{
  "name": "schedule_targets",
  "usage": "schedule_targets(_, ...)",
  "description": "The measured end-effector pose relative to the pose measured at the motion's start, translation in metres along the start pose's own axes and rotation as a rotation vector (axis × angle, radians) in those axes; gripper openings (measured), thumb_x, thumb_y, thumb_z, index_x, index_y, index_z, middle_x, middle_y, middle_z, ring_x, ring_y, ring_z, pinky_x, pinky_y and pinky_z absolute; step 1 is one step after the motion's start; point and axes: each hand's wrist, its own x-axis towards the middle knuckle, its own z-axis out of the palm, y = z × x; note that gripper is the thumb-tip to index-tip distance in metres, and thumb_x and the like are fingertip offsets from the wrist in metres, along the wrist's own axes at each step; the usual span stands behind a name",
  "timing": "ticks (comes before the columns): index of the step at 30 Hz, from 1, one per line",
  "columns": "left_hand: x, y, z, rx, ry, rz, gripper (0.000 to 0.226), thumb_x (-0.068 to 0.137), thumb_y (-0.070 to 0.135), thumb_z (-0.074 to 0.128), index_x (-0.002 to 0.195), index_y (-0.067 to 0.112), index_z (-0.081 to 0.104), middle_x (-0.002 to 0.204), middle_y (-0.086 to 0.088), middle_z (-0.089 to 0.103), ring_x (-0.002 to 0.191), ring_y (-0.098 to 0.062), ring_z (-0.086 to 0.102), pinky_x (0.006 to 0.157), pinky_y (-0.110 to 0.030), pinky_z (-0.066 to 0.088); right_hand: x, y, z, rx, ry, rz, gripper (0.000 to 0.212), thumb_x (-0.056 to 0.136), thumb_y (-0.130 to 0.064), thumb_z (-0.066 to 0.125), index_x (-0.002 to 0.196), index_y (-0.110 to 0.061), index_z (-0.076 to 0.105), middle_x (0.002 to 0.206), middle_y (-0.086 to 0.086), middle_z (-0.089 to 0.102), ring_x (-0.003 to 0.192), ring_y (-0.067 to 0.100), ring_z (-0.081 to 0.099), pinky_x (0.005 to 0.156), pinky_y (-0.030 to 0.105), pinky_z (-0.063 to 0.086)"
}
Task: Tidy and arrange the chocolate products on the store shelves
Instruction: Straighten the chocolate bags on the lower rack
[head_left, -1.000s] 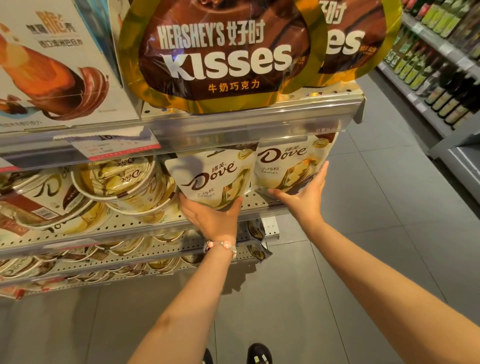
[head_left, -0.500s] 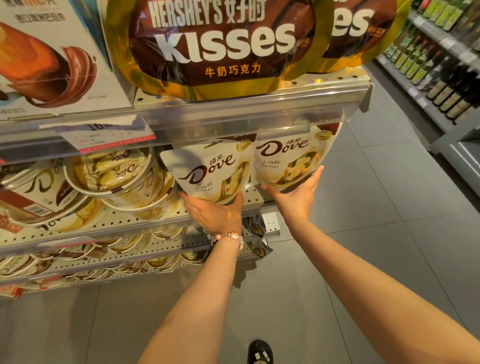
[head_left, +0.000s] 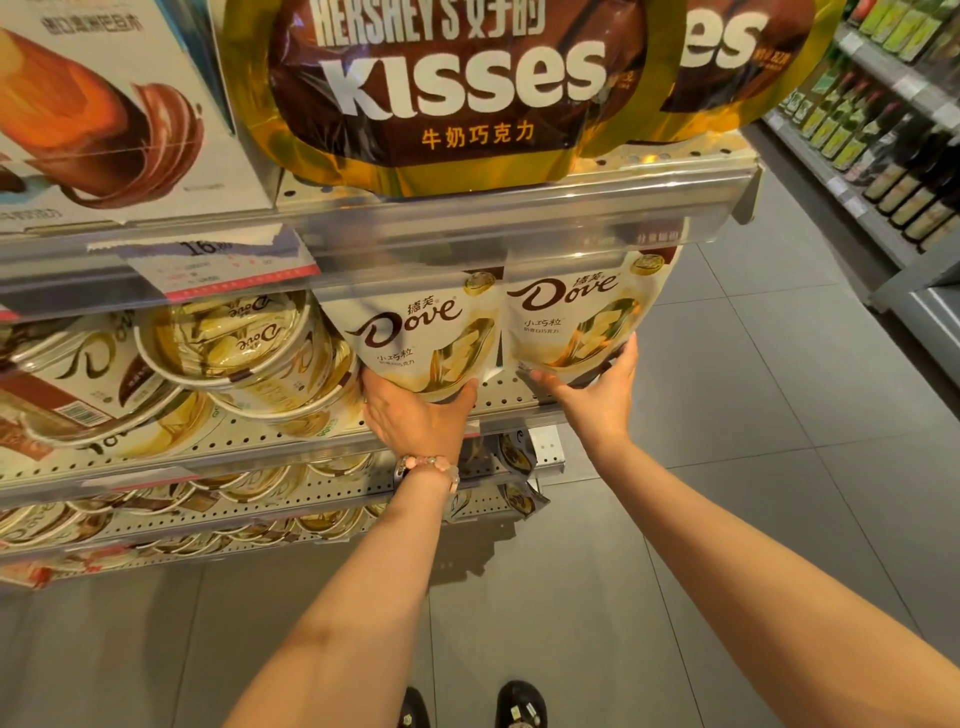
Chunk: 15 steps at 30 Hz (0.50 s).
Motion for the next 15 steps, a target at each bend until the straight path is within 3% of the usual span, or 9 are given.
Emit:
schedule_targets(5,0.0058,-0.0027,0.0014,0.010,-0.032,-0.029,0.118,0.045,0.044,0.089,0.137,-0.001,0.029,0.138,-0.016,0.043,0.131,-0.032,0.036,0.111,-0.047,0.024,-0.0044,0.0011,0.0014,-0.022,0.006,-0.009,0.123,0.041,-0.064,0.082,0.142,-0.033,0.019,0.140,-0.004,0.041,0.129,0.015,0.042,0.102,0.045,0.045)
schedule_targets(11,0.0039,-0.0059,-0.0014,-0.022,-0.037,0.010,0.119,0.044,0.043,0.090,0.136,-0.003,0.030,0.138,-0.019,0.042,0.131,-0.033,0.036,0.109,-0.047,0.028,-0.0038,0.0047,0.0007,-0.041,-0.007,-0.029,0.119,0.050,-0.052,0.086,0.144,-0.032,0.017,0.143,-0.002,0.038,0.131,0.016,0.040,0.105,0.046,0.043)
schedule_targets(15,0.0007,-0.0100,-0.0031,-0.050,-0.037,0.000,0.117,0.046,0.040,0.090,0.135,-0.005,0.030,0.137,-0.021,0.040,0.130,-0.036,0.036,0.108,-0.049,0.030,-0.0046,0.0063,-0.0017,-0.031,-0.011,-0.027,0.103,0.057,-0.045,0.086,0.139,-0.026,0.027,0.135,-0.002,0.045,0.121,0.013,0.048,0.100,0.039,0.048)
